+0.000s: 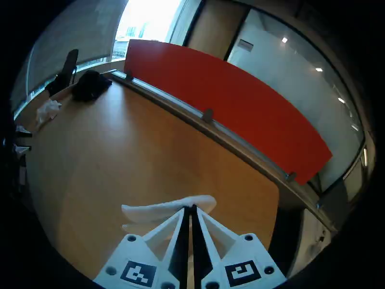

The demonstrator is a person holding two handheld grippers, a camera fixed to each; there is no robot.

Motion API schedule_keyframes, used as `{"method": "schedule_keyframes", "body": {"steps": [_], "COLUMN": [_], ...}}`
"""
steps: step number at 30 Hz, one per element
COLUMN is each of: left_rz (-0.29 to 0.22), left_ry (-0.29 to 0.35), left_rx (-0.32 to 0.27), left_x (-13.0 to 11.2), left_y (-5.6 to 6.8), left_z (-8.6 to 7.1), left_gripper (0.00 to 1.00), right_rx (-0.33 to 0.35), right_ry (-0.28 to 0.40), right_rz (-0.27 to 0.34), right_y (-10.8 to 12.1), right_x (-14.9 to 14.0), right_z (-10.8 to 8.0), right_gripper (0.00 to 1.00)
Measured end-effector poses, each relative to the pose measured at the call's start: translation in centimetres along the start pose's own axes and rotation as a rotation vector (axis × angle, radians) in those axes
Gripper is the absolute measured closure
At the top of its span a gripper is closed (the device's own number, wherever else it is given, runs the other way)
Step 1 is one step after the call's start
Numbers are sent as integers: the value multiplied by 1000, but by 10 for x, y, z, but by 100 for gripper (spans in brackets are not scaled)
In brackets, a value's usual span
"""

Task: Fold towel

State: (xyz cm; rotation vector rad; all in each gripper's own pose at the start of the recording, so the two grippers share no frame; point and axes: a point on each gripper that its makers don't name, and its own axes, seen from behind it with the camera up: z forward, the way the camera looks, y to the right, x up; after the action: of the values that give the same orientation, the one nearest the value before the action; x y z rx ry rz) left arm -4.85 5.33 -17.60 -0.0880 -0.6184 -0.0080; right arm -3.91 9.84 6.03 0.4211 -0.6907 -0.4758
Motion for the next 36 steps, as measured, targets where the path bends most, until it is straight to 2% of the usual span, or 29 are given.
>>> {"method": "schedule_keyframes", "body": {"steps": [18, 29, 36], "left_rz": [21, 35, 43], "left_ry": [-6, -5, -3], "left_rx": [-5, -19, -27], "left_x": [6, 11, 14], "left_y": [7, 15, 18], "left_z": [4, 8, 8], "left_gripper": [3, 3, 3], "right_rx": [-85, -113, -143], "right_ry": [-52, -66, -92], "right_rz": [43, 63, 100], "right_y": [60, 72, 81], "right_x": [-35, -53, -82], "right_z": [-18, -33, -51], "right_gripper": [97, 97, 97]}}
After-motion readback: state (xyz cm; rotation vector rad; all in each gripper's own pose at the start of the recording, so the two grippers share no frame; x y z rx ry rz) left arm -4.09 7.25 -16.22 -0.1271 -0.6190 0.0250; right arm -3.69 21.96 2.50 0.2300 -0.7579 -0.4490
